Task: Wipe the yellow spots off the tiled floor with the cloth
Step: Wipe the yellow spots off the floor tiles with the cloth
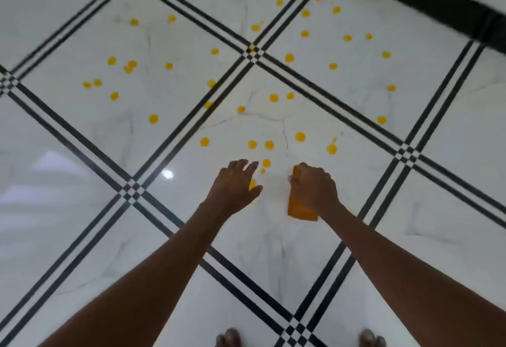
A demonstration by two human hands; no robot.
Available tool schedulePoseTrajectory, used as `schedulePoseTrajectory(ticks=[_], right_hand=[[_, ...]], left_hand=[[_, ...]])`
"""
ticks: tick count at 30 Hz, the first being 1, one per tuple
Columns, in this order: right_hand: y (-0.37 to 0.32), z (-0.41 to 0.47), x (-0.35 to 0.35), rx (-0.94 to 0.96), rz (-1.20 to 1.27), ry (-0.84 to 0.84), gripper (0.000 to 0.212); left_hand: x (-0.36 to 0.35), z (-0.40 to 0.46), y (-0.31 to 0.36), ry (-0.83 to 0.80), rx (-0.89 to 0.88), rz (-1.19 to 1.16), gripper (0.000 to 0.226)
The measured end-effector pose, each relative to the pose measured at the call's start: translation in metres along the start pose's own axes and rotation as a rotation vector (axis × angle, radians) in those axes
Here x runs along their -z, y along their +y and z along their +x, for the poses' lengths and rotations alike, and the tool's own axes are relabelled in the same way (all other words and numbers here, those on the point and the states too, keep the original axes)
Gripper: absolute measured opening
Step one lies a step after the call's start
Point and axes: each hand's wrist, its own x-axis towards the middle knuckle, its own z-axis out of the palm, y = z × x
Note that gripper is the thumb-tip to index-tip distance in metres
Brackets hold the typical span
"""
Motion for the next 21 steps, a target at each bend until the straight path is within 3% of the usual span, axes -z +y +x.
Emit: schedulePoseTrajectory(ticks=[5, 8, 11, 17, 19, 21], right_hand=[[0.017, 0.028, -0.083, -0.111, -0.093, 0.18, 0.049], [0.027, 0.04, -0.105, -0.112, -0.065, 0.311, 0.029], [0.035, 0.042, -0.097, -0.132, 0.171, 0.379, 0.009], [0.046, 0.039, -0.049, -0.046, 0.44, 0.241, 0.006], [0.042, 0.035, -0.027, 0.008, 0.516, 0.167, 0.01], [0.04, 0.03, 0.001, 0.067, 0.521, 0.148, 0.014]], left_hand=[[-0.053, 0.044, -0.02, -0.008, -0.059, -0.026, 0.055], [-0.066, 0.063, -0.028, 0.042, -0.112, -0.036, 0.044], [-0.066, 0.082, -0.029, 0.035, -0.19, -0.037, 0.039], [-0.048, 0.114, 0.008, -0.008, -0.371, -0.176, 0.079], [-0.036, 0.122, 0.023, 0.001, -0.423, -0.22, 0.062], [-0.019, 0.126, 0.032, 0.085, -0.463, -0.267, 0.028]])
